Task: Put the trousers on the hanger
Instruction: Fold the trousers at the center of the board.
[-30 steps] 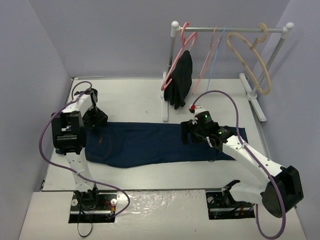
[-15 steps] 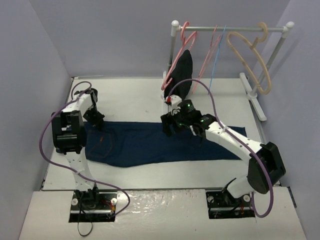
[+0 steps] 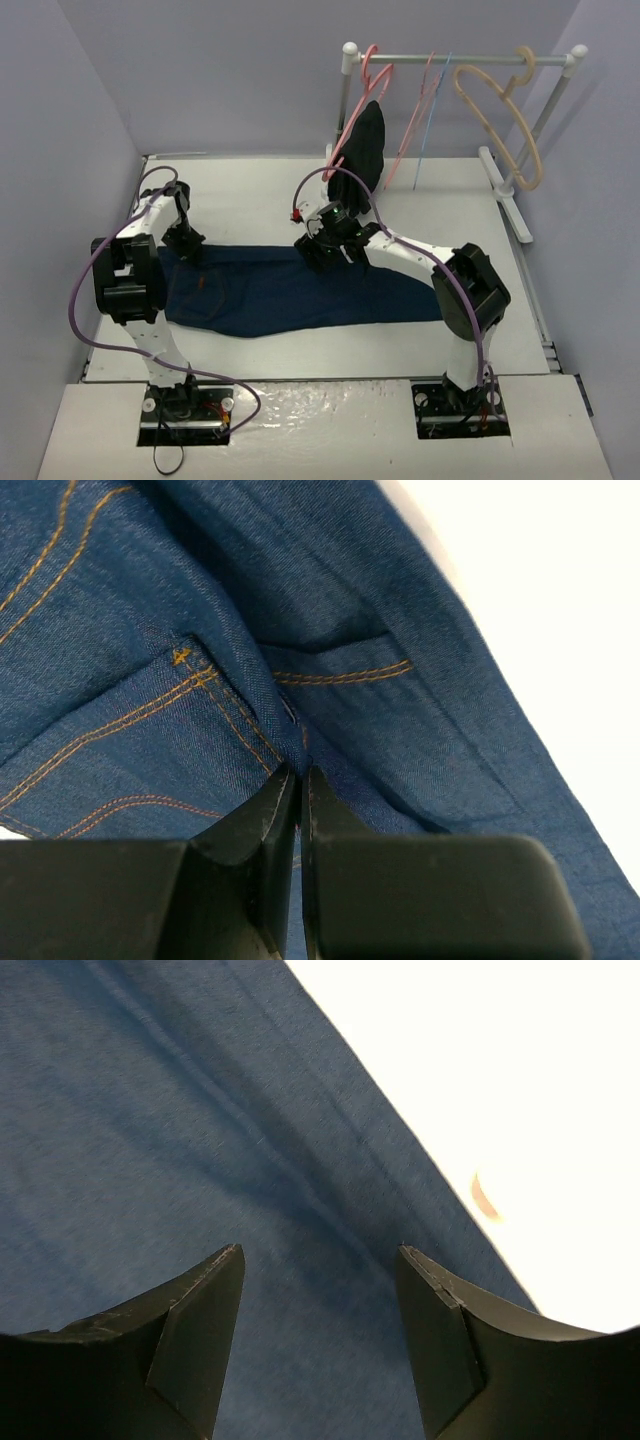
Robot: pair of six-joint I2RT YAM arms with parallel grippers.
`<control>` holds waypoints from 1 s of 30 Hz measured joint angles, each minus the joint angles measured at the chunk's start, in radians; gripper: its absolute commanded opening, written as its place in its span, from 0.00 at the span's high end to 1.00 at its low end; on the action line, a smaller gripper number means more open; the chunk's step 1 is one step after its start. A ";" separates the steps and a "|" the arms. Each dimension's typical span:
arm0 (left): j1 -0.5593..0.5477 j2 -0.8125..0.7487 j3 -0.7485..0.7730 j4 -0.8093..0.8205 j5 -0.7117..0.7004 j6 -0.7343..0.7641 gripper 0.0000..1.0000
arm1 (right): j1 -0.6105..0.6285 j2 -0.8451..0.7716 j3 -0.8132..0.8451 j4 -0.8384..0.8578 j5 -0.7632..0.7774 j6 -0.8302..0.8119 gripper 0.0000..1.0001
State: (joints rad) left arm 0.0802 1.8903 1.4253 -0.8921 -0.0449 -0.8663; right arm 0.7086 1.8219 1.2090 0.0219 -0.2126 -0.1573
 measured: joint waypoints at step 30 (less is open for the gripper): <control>0.014 -0.106 -0.064 -0.018 -0.019 0.030 1.00 | 0.000 0.112 0.023 -0.003 -0.020 -0.131 1.00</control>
State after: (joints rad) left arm 0.0940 1.7846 1.3613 -0.9103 -0.0639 -0.8368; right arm 0.7089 1.9335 1.2324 0.0194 -0.2326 -0.2881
